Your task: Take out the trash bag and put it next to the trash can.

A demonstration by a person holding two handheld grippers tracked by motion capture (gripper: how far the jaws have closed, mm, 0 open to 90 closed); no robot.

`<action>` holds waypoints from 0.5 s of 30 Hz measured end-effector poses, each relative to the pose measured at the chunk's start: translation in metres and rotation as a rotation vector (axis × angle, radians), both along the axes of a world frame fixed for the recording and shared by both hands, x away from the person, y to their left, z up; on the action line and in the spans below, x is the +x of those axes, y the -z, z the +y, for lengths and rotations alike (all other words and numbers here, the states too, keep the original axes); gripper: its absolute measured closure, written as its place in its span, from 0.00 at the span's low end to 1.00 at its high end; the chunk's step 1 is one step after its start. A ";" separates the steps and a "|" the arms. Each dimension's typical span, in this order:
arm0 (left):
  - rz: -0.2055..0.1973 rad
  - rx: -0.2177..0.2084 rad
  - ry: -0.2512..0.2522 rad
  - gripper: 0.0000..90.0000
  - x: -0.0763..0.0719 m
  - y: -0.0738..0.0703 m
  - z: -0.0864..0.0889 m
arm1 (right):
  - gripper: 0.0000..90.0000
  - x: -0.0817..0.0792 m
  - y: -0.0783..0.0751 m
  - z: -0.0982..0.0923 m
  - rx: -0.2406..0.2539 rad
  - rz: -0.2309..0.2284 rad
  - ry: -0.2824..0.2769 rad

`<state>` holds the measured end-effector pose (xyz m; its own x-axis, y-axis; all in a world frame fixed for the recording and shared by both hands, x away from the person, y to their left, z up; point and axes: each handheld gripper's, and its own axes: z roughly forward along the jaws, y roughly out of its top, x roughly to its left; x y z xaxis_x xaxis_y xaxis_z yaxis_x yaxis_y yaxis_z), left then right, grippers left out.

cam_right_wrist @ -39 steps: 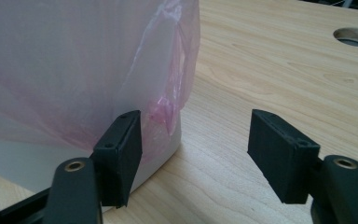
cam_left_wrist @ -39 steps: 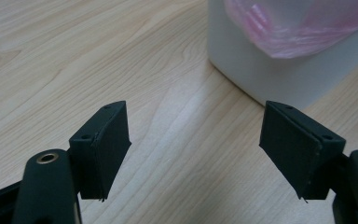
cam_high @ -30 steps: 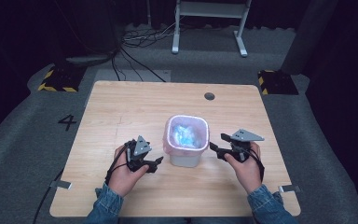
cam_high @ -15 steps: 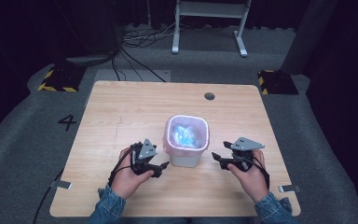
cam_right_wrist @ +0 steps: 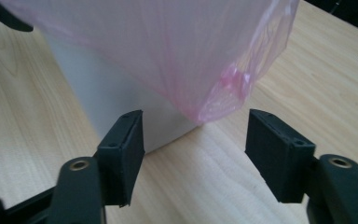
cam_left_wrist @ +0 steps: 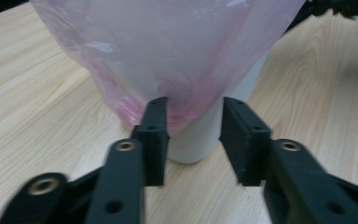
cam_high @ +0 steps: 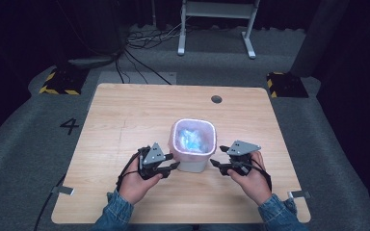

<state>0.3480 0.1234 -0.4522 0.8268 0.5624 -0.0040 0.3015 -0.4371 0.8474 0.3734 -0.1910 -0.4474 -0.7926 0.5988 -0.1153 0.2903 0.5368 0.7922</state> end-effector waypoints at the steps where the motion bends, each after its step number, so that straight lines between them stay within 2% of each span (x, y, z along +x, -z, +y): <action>1: -0.006 0.007 0.001 0.72 0.000 -0.001 0.000 | 0.43 0.000 0.000 0.000 0.000 0.000 0.000; 2: 0.003 0.001 0.001 0.78 -0.001 -0.002 0.000 | 0.51 0.004 -0.003 0.002 -0.022 0.001 -0.011; 3: 0.008 -0.002 0.000 0.81 -0.001 -0.002 0.000 | 0.58 0.006 -0.004 0.003 -0.035 0.007 -0.024; 4: 0.008 -0.002 0.000 0.84 -0.001 -0.002 0.000 | 0.58 0.006 -0.004 0.003 -0.035 0.007 -0.024; 5: 0.011 0.000 0.003 0.84 -0.001 -0.003 0.001 | 0.66 0.007 -0.005 0.004 -0.043 0.008 -0.036; 6: 0.015 -0.002 0.008 0.87 -0.002 -0.004 0.001 | 0.76 0.006 -0.007 0.005 -0.042 0.004 -0.053; 9: 0.015 -0.009 0.016 0.93 -0.004 -0.006 0.001 | 0.92 0.003 -0.009 0.005 -0.024 0.009 -0.075; 12: 0.015 -0.014 0.019 0.97 -0.009 -0.011 0.001 | 1.00 -0.001 -0.014 0.003 -0.006 0.036 -0.070; 15: 0.018 -0.020 0.025 0.99 -0.012 -0.016 0.003 | 1.00 -0.005 -0.021 0.000 0.016 0.036 -0.077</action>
